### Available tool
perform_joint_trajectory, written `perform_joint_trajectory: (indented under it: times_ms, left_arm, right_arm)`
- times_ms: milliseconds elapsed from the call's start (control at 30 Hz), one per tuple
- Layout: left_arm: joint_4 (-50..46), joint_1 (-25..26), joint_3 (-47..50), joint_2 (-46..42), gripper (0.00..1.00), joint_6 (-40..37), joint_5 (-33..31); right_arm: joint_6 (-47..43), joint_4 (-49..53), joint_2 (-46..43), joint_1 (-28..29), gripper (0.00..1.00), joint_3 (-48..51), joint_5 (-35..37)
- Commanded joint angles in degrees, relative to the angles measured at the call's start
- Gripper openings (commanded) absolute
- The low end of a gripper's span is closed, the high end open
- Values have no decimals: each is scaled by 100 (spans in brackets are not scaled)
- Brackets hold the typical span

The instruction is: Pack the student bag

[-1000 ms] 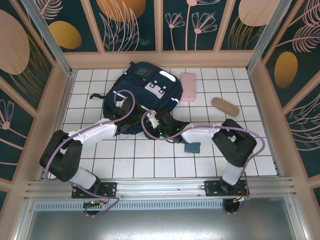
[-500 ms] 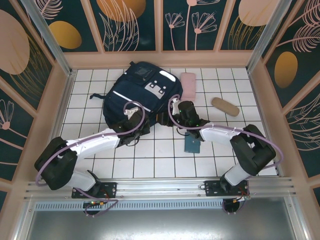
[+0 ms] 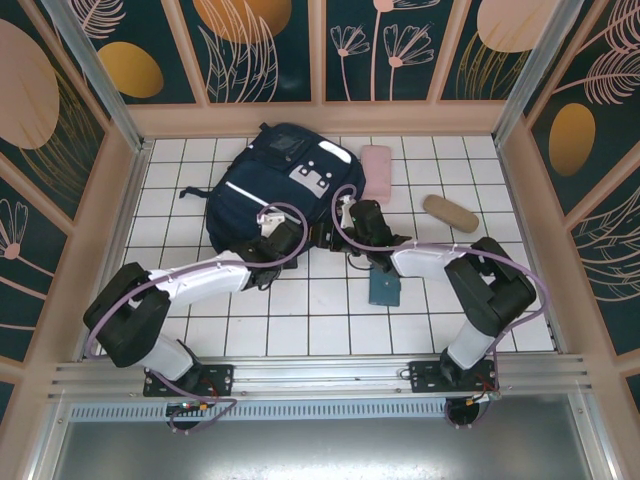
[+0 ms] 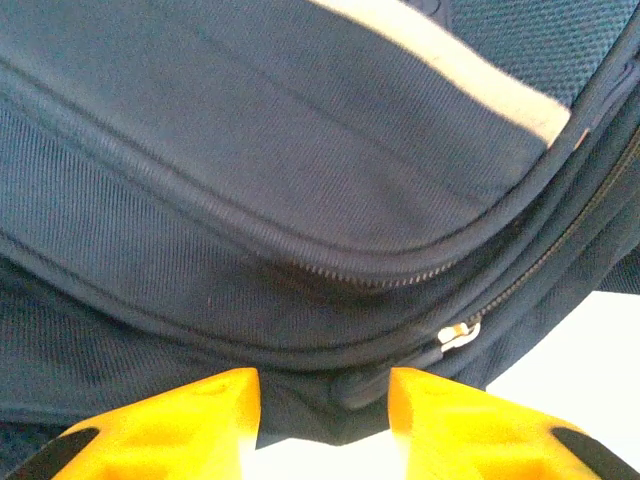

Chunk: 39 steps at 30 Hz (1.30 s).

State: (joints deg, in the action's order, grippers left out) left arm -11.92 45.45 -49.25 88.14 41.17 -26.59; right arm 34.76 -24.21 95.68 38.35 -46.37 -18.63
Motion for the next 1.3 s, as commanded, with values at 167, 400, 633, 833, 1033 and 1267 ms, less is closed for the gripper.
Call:
perform_joint_trajectory:
  times_ms: [167,400,633,833,1033,1267]
  left_arm:
    - [5,-14,23,-462,38,-186,-290]
    - [32,-12,238,-708,39,-187,-324]
    - [129,-13,489,-909,39,-137,-346]
    - [215,-10,626,-954,39,-115,-374]
    - [402,-19,737,-991,39,-151,-310]
    - [451,-14,853,-1061,39,-126,-286]
  right_arm:
    - [345,105,394,58,49,-841,-107]
    - [907,596,1103,41,44,-1610,-65]
    - [1399,1092,1312,24,44,-1884,329]
    - [1668,937,761,24,45,-1266,726]
    - [1825,926,812,27,44,-1204,694]
    - [1889,571,1134,37,44,-1515,510]
